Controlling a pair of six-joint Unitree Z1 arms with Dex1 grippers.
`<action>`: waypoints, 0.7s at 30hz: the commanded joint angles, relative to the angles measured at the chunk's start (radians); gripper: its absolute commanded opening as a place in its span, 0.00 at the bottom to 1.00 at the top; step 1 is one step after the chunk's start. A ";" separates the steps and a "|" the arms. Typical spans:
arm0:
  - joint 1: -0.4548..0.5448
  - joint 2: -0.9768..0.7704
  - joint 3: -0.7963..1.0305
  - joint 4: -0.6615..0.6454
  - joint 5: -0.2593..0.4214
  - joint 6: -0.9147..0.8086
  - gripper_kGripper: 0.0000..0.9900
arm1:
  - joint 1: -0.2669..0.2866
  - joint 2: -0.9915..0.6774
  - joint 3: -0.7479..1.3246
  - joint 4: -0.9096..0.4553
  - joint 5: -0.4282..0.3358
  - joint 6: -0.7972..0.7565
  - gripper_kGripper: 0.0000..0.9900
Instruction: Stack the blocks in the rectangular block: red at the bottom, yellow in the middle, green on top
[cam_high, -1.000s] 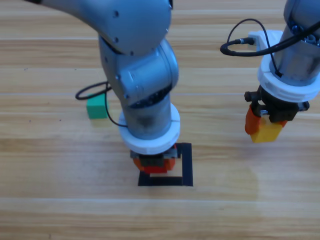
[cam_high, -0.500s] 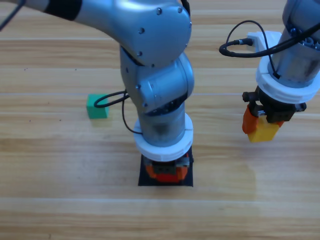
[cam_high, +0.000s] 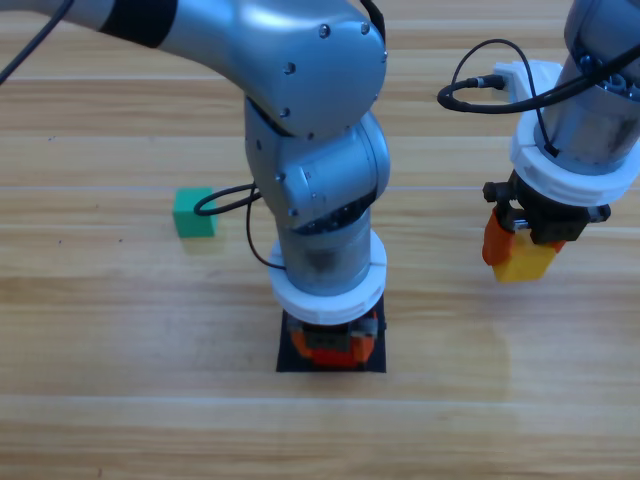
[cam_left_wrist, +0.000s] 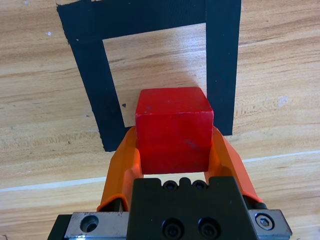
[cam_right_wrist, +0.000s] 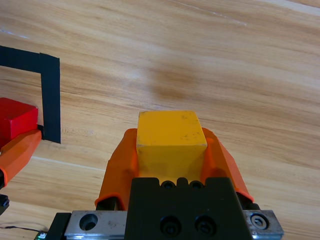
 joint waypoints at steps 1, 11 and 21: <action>0.032 0.052 -0.017 -0.002 -0.009 0.021 0.01 | -0.017 -0.001 0.030 -0.020 0.010 -0.001 0.00; 0.033 0.067 -0.034 -0.002 -0.009 0.016 0.01 | -0.017 -0.001 0.034 -0.029 0.010 -0.002 0.00; 0.033 0.082 -0.025 -0.002 -0.007 0.001 0.01 | -0.017 0.002 0.036 -0.032 0.010 -0.002 0.00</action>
